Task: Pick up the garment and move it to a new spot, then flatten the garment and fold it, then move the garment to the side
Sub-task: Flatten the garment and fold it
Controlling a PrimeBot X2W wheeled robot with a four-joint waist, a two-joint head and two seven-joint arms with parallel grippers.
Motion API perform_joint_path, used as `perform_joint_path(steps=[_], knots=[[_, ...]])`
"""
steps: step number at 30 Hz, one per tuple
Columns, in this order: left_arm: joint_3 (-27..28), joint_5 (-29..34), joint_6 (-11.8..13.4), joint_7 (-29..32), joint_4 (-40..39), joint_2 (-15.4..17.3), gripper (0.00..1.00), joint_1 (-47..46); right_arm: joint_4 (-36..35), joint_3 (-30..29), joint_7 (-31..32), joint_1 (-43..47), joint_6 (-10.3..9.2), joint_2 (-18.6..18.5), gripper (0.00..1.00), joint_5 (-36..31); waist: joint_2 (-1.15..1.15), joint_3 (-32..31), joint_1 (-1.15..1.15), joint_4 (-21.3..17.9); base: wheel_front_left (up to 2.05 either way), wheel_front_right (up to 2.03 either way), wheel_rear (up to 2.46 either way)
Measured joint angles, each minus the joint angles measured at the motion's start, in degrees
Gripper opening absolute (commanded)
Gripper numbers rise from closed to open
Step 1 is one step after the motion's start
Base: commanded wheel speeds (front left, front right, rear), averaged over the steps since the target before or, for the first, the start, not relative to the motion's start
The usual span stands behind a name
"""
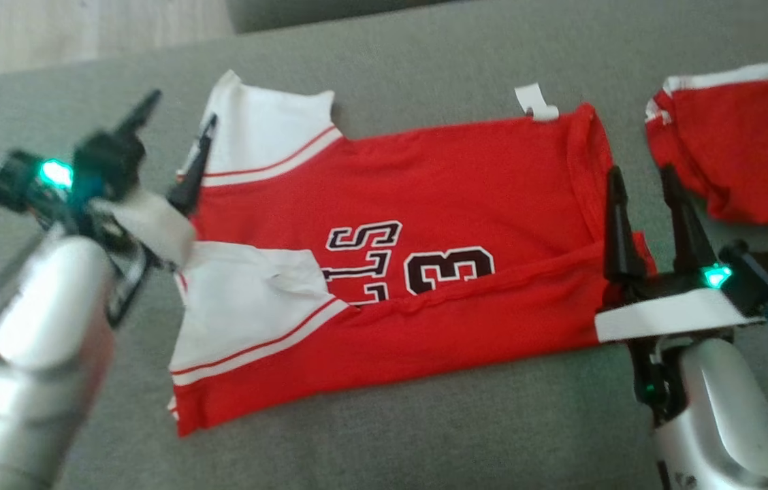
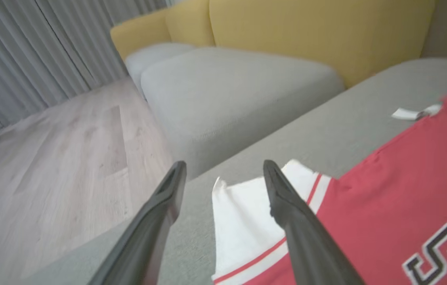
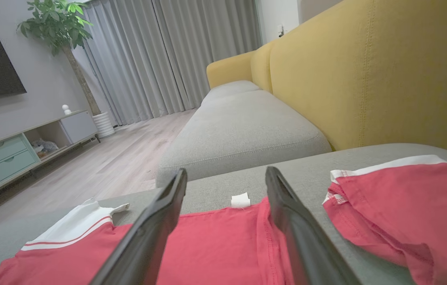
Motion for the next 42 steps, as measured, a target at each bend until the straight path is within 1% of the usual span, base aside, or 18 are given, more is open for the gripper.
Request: perform_joint_path(steps=[3,4,8,11,16,22,28,33,34,35,39,42], knots=[[-2.3,-0.8,-2.1,6.4,6.3,2.1,1.00,-5.6,-0.8,1.8,0.0,-1.2,0.00,0.0,1.00,0.0,0.00,2.2,0.00,-1.5,0.00,0.00,0.00],[-3.0,-1.9,-2.2,8.5,8.3,2.6,1.00,-6.9,-1.4,2.3,0.0,-1.3,0.00,0.0,1.00,0.2,0.00,2.9,0.00,-2.0,0.00,0.00,0.00],[-5.9,-5.3,-2.6,11.6,13.9,4.6,1.00,-10.6,-2.7,4.5,0.0,-2.5,0.00,0.0,1.00,0.8,0.00,5.5,0.00,-4.4,0.00,0.00,0.00],[-7.4,-8.7,-2.6,12.7,16.6,5.7,1.00,-13.3,-4.6,5.3,0.0,-3.7,0.00,0.0,1.00,1.4,0.00,7.3,0.00,-6.1,0.00,0.00,0.00],[-8.9,-14.1,-2.6,12.7,19.4,6.9,1.00,-17.1,-6.8,7.1,0.0,-4.7,0.00,-0.1,1.00,2.6,0.00,9.8,0.00,-8.6,0.00,0.00,0.00],[-12.0,-16.8,-2.6,12.6,21.6,8.0,1.00,-20.3,-7.3,8.3,0.0,-4.7,0.00,-0.1,1.00,3.4,0.00,12.2,-0.01,-10.5,0.00,0.00,0.00],[-13.7,-18.3,-2.6,13.4,25.0,8.9,1.00,-23.2,-7.5,8.6,0.0,-5.3,0.00,-0.1,1.00,3.7,0.00,14.2,-0.01,-12.0,0.00,0.00,0.00],[-15.2,-19.9,-2.6,14.1,25.7,9.0,1.00,-25.0,-7.7,8.4,0.0,-5.9,0.00,-0.1,1.00,3.8,0.00,15.3,-0.01,-12.5,0.00,0.00,0.00],[-15.4,-20.3,-2.6,14.5,26.0,9.0,0.36,-25.5,-7.7,8.3,0.0,-5.9,0.00,-0.1,1.00,3.8,0.00,15.4,-0.01,-12.6,0.00,0.00,0.00],[-15.6,-20.8,-2.6,14.8,26.2,9.0,0.00,-25.9,-7.7,8.3,0.0,-5.9,0.00,-0.1,1.00,3.8,0.00,15.5,-0.01,-12.6,0.00,0.00,0.00],[-17.6,-22.0,-2.6,14.4,26.3,8.3,0.00,-26.1,-7.3,7.2,0.0,-5.9,0.00,-0.1,1.00,3.7,0.00,15.2,-0.01,-11.9,0.00,0.00,0.00],[-18.7,-22.4,-2.6,11.3,26.2,7.7,0.00,-25.9,-6.3,6.2,0.0,-5.9,0.00,0.0,1.00,2.4,0.00,14.2,-0.01,-10.9,0.00,0.00,0.00]])
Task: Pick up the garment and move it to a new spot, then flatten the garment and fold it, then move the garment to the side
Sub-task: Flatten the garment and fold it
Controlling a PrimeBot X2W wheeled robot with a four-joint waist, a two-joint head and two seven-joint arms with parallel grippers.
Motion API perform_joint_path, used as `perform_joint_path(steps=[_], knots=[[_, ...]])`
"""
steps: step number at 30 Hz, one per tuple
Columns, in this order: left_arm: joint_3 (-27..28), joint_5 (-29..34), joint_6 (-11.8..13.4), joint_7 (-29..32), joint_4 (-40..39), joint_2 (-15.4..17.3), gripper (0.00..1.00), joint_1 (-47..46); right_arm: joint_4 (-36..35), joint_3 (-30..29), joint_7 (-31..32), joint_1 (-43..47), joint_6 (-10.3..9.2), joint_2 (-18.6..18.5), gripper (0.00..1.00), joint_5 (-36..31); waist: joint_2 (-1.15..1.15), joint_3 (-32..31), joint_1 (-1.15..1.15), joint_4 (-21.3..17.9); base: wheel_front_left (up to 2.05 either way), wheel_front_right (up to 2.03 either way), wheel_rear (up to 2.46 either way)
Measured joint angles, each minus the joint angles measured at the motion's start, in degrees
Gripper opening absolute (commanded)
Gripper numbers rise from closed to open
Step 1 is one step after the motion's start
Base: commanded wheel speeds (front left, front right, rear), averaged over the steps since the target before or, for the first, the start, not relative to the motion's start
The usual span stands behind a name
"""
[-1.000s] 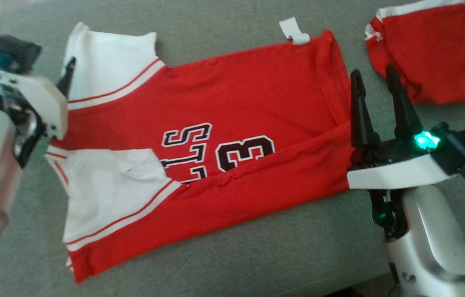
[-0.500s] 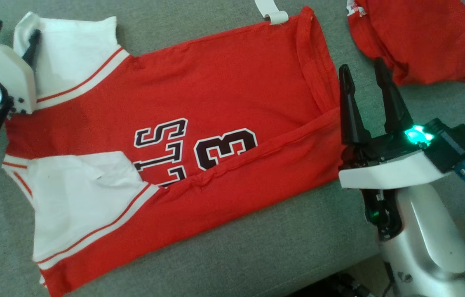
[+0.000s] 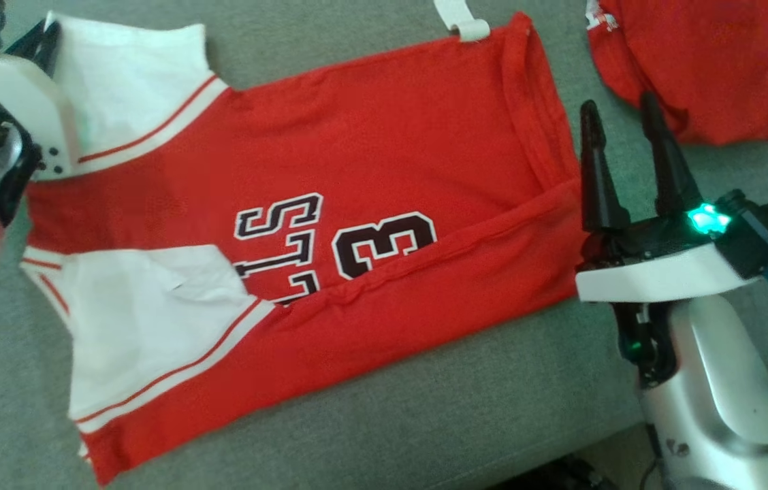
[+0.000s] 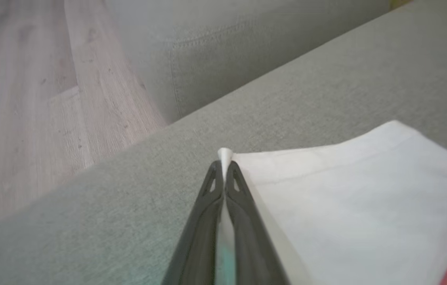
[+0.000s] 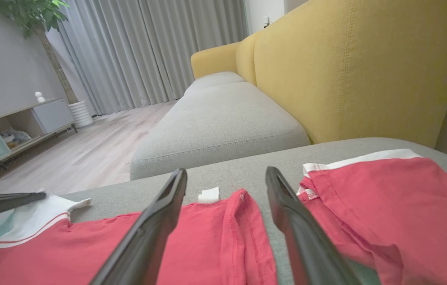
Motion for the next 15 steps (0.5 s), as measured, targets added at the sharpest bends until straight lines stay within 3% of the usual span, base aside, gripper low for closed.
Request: perform_joint_path(steps=[6,15], knots=[[-0.7,0.0,0.0,-10.2,-2.1,-3.5,0.00,0.5,5.1,-3.6,0.8,-0.8,0.00,0.0,1.00,-6.1,0.00,-3.2,-0.01,4.1,0.00,0.00,0.00],[-3.7,1.5,0.6,-18.3,-10.1,-6.0,0.00,7.5,11.5,-7.6,14.5,-6.5,0.00,-1.5,1.00,-11.6,0.00,-7.3,-0.01,12.6,0.00,0.00,0.00]])
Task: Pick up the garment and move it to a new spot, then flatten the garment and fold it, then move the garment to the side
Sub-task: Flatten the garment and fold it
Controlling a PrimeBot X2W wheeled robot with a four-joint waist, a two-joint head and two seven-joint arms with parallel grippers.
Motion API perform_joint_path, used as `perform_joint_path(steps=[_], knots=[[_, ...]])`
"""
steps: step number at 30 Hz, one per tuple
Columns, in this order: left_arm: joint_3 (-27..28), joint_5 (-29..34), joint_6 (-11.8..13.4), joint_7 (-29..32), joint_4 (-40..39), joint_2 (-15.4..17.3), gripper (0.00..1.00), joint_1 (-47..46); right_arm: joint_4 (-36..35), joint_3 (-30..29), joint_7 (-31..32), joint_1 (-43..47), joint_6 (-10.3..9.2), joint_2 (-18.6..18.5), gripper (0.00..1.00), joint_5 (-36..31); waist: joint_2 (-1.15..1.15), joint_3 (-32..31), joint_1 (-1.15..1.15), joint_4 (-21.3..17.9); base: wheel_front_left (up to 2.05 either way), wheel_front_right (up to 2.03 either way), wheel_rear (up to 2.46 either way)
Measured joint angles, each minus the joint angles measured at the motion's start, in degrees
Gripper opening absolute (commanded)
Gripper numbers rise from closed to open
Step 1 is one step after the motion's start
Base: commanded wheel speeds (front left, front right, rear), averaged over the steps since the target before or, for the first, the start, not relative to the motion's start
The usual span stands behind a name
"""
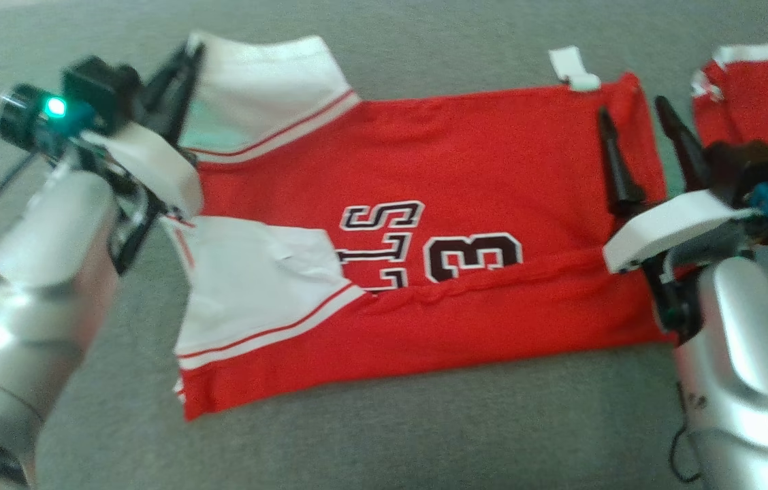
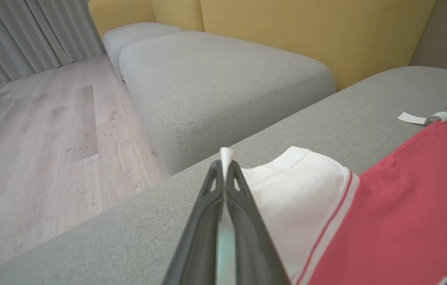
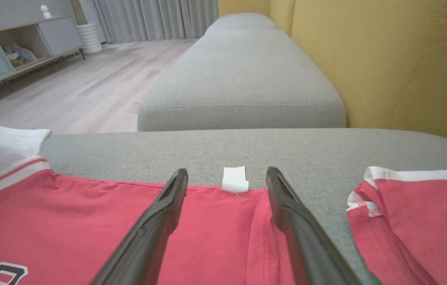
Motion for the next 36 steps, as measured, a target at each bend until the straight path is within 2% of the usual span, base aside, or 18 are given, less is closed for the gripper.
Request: perform_joint_path(steps=[7,12,24,25,26,27,33,36], knots=[[-0.7,0.0,3.1,-0.9,-9.4,-0.2,0.00,5.1,9.9,-3.7,8.5,-6.8,0.00,-4.7,1.00,-0.8,0.00,-1.7,0.00,5.8,0.00,0.00,0.00],[-1.6,0.0,4.2,0.3,-16.4,0.1,0.00,6.3,18.0,-5.0,11.6,-12.0,0.00,-7.5,1.00,-2.7,0.00,-0.7,0.00,8.0,0.00,0.00,0.00],[-2.2,0.1,6.0,2.9,-21.6,1.6,0.00,6.2,31.4,-6.9,11.5,-20.3,0.00,-9.2,1.00,-7.7,0.00,2.9,0.02,8.9,0.00,0.00,0.00],[-2.2,0.1,6.0,3.2,-21.6,1.9,0.00,6.2,32.3,-7.0,11.4,-20.9,0.00,-9.2,0.85,-8.1,0.00,3.0,0.02,8.9,0.00,0.00,0.00],[-2.2,0.1,6.2,3.2,-21.6,2.0,0.00,6.2,33.2,-7.1,11.4,-21.5,0.00,-9.1,0.23,-8.3,0.00,3.0,0.01,8.8,0.00,0.00,0.00],[-2.2,0.1,6.5,3.2,-21.6,2.2,0.00,6.2,33.9,-7.1,11.3,-21.9,0.00,-9.1,0.00,-8.5,0.00,2.9,0.01,8.7,0.00,0.00,0.00],[-1.4,-0.7,7.0,3.2,-20.7,2.7,0.00,6.1,37.4,-6.3,8.6,-23.1,0.00,-8.7,0.00,-8.8,0.00,2.0,0.01,7.7,0.00,0.00,0.00],[-0.5,-1.1,7.0,3.2,-18.9,3.1,0.00,5.4,38.2,-5.8,6.7,-24.4,0.00,-8.0,0.00,-6.3,0.00,1.6,0.01,6.7,0.00,0.00,0.00]])
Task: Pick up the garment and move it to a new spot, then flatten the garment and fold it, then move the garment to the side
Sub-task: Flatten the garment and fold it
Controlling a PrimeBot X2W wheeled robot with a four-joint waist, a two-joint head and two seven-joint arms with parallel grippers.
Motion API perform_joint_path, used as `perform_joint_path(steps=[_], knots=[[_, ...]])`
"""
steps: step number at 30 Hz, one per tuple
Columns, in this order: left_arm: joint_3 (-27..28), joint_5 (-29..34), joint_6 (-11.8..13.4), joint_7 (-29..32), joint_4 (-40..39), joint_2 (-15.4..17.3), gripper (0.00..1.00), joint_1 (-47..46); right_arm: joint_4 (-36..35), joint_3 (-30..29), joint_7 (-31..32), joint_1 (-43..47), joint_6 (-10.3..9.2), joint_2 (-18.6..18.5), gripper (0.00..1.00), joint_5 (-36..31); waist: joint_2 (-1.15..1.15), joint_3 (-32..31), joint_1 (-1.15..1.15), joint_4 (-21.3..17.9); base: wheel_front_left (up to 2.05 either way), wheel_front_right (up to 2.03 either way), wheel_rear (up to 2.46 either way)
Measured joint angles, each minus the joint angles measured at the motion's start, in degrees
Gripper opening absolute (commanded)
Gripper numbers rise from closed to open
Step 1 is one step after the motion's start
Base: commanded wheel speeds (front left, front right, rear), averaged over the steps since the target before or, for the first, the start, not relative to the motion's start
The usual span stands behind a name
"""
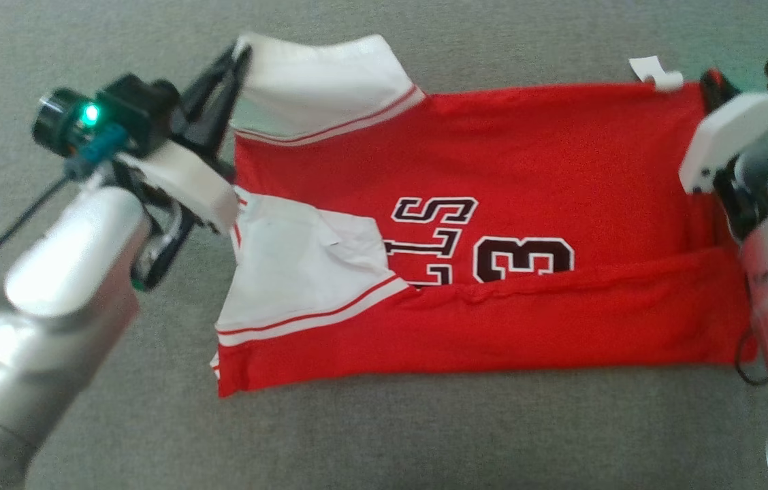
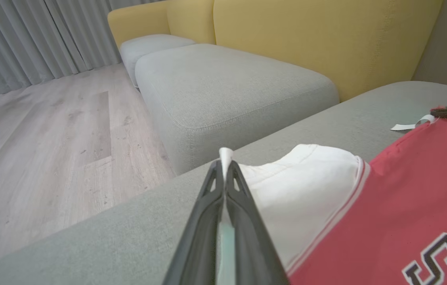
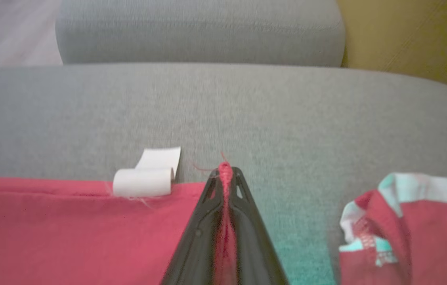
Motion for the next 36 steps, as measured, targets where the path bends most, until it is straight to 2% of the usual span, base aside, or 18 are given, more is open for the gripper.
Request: perform_joint_path(steps=[9,17,25,32,36], knots=[[2.2,1.1,-0.5,-2.8,8.1,0.6,0.00,-9.3,-2.4,5.3,-4.9,-7.6,0.00,1.1,0.00,11.7,0.00,0.7,0.00,-3.1,0.00,0.00,0.00],[3.0,2.7,-0.6,-6.6,16.9,-2.7,0.00,-15.4,-3.9,9.0,-9.2,-9.6,0.00,0.3,0.00,19.2,0.00,1.8,0.00,-4.0,0.00,0.00,0.00],[2.6,3.3,-2.6,-8.1,19.4,-4.5,0.00,-14.5,-4.3,14.7,-10.3,-8.4,0.00,-3.1,0.00,25.8,0.00,0.8,0.00,-2.4,0.00,0.00,0.00],[0.4,4.8,-4.3,-8.4,16.9,-4.2,0.00,-8.0,-8.1,21.0,-9.2,-1.7,0.00,-7.9,0.00,32.9,0.00,-2.0,-0.01,-1.0,0.00,0.00,0.00],[-1.4,4.8,-5.1,-7.9,15.1,-3.3,0.00,-4.6,-9.0,22.6,-8.4,1.3,0.00,-10.3,0.00,35.3,0.00,-3.6,-0.01,-0.5,0.00,0.00,0.00]])
